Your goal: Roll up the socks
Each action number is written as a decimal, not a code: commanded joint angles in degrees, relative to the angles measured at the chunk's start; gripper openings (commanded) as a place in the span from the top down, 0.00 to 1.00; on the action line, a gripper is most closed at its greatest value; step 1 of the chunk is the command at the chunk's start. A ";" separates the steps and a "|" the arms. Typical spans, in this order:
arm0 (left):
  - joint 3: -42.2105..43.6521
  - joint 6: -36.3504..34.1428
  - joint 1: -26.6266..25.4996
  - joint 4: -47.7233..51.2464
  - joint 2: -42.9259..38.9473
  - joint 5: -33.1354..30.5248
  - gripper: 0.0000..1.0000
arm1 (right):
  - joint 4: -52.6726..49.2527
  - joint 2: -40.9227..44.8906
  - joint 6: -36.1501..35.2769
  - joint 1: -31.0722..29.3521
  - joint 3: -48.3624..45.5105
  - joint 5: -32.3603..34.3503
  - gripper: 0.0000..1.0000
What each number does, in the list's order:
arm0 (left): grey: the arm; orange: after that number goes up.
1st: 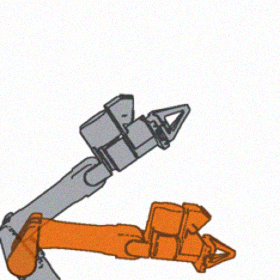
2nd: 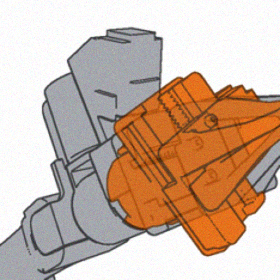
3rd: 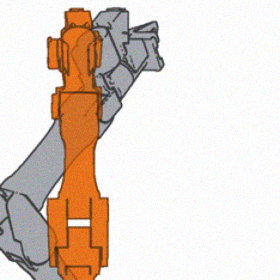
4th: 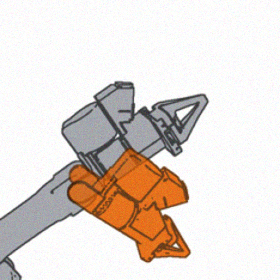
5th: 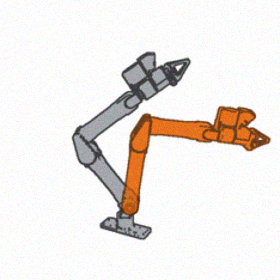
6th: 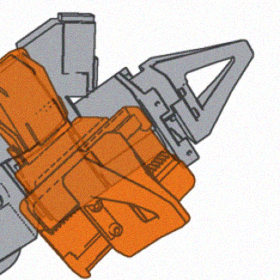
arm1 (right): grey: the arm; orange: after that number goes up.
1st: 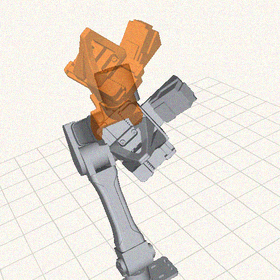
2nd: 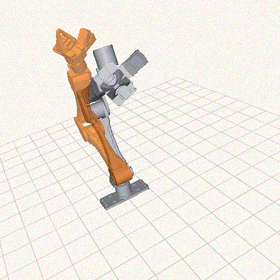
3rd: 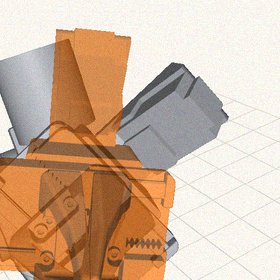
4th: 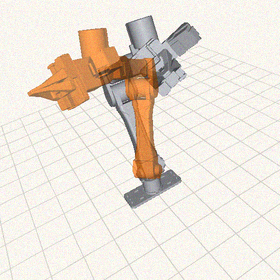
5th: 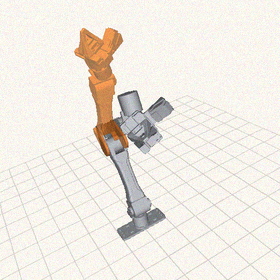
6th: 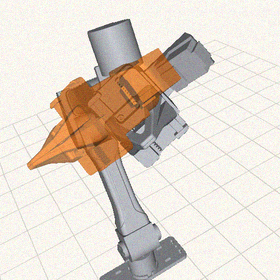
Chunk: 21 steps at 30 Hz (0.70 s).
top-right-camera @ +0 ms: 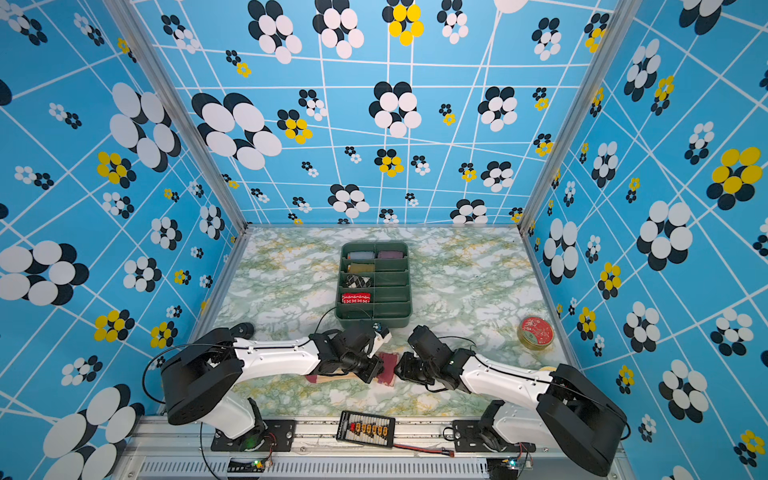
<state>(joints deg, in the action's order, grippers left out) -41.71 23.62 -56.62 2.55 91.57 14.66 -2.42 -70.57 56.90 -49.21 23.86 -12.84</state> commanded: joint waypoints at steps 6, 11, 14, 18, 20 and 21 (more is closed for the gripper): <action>1.98 0.73 0.54 3.36 2.29 1.41 0.97 | 4.06 -2.80 2.28 -1.40 0.24 -0.61 0.66; 2.96 1.10 1.07 2.01 2.30 2.55 0.97 | 6.04 -3.76 3.46 -1.49 -1.19 -0.43 0.66; 3.61 1.33 1.50 1.18 2.21 3.25 0.97 | 7.53 -4.43 4.21 -1.69 -1.87 -0.43 0.66; 4.01 1.53 1.91 0.31 2.30 4.06 0.97 | 8.77 -6.25 4.56 -2.25 -1.58 -0.58 0.67; 4.17 1.69 2.12 0.03 2.30 4.32 0.97 | 9.63 -7.25 4.75 -2.53 -1.45 -0.77 0.67; 4.27 1.74 2.13 -0.08 2.34 4.46 0.97 | 10.00 -7.85 4.86 -2.62 -1.32 -0.78 0.67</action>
<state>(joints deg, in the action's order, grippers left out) -39.75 24.73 -54.74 -1.13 91.72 18.76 7.90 -76.14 60.84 -51.07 23.14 -13.39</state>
